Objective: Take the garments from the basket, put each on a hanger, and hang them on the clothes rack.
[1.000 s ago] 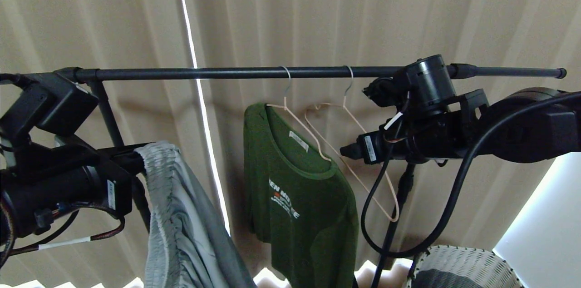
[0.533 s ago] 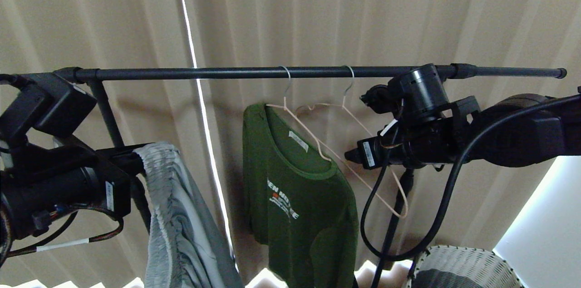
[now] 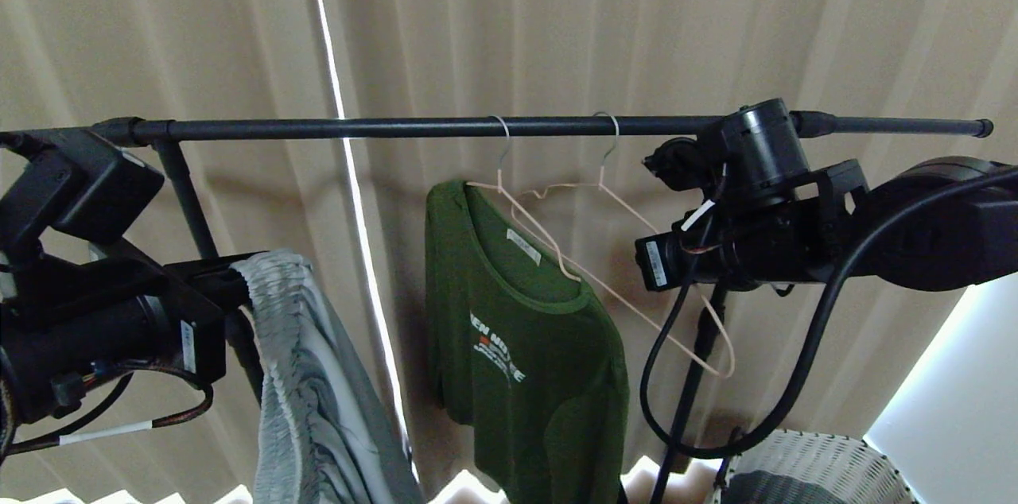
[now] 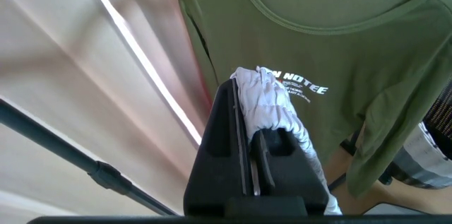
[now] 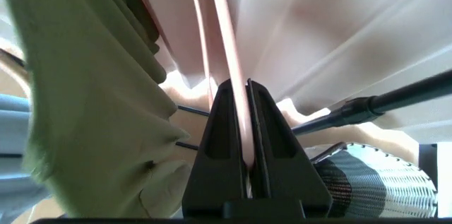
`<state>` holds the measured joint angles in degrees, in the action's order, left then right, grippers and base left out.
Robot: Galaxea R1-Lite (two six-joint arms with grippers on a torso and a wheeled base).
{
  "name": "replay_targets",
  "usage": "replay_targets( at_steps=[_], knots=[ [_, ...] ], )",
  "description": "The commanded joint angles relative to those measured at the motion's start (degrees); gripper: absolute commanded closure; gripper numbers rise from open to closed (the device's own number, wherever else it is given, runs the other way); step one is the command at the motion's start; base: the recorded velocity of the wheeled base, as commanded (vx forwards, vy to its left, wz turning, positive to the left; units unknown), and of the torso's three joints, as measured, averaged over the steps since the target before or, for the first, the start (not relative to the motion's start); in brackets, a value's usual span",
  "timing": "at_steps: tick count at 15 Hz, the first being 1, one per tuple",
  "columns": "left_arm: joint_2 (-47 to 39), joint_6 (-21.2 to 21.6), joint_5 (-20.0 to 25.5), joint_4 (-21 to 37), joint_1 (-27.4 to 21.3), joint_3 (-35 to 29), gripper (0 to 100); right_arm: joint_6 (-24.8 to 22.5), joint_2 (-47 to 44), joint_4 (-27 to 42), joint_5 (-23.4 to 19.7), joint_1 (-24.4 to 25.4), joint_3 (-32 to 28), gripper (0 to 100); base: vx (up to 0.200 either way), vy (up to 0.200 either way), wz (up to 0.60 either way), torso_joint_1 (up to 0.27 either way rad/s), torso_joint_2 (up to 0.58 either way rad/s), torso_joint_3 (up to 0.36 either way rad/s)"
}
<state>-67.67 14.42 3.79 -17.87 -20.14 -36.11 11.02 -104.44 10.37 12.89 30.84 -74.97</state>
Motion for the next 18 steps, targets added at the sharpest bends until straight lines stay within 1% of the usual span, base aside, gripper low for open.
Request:
replay_targets(
  at_steps=[1, 4, 6, 9, 12, 13, 18],
  knots=[
    [-0.1, 0.2, -0.1, -0.1, 0.0, 0.0, 100, 0.1, 3.6, -0.2, -0.1, -0.3, 1.2, 100, 0.0, 0.0, 0.0, 0.0, 0.0, 0.0],
    [0.1, 1.9, -0.1, -0.1, 0.1, 0.4, 100, 0.0, 8.3, -4.4, -0.2, -1.0, 4.5, 100, 0.0, 0.0, 0.0, 0.0, 0.0, 0.0],
    [0.7, 3.2, -0.1, -0.2, 0.1, 1.0, 100, -0.1, 11.4, -4.9, -0.1, -1.0, 7.4, 100, 0.0, 0.0, 0.0, 0.0, 0.0, 0.0],
    [0.7, 3.2, -0.1, -0.2, 0.1, 0.7, 100, 0.0, 16.5, -5.0, -0.2, -1.0, 11.9, 100, 0.0, 0.0, 0.0, 0.0, 0.0, 0.0],
    [0.7, 3.4, -0.4, -0.2, 0.2, 1.0, 100, 0.0, 19.3, -5.0, -0.2, -1.0, 15.0, 100, -0.2, 0.0, 0.0, 0.009, 0.0, 0.004],
    [0.7, 4.2, -0.4, -0.2, 0.3, 1.1, 100, 0.0, 20.1, -5.1, -0.1, -1.0, 15.7, 100, -0.2, 0.0, 0.0, 0.022, 0.01, 0.012],
    [0.7, 4.8, -0.4, -0.2, 0.3, 0.8, 100, -0.4, 21.7, -8.4, -0.1, -1.0, 18.8, 100, -0.2, 0.0, 0.0, -0.005, 0.0, 0.006]
  ],
)
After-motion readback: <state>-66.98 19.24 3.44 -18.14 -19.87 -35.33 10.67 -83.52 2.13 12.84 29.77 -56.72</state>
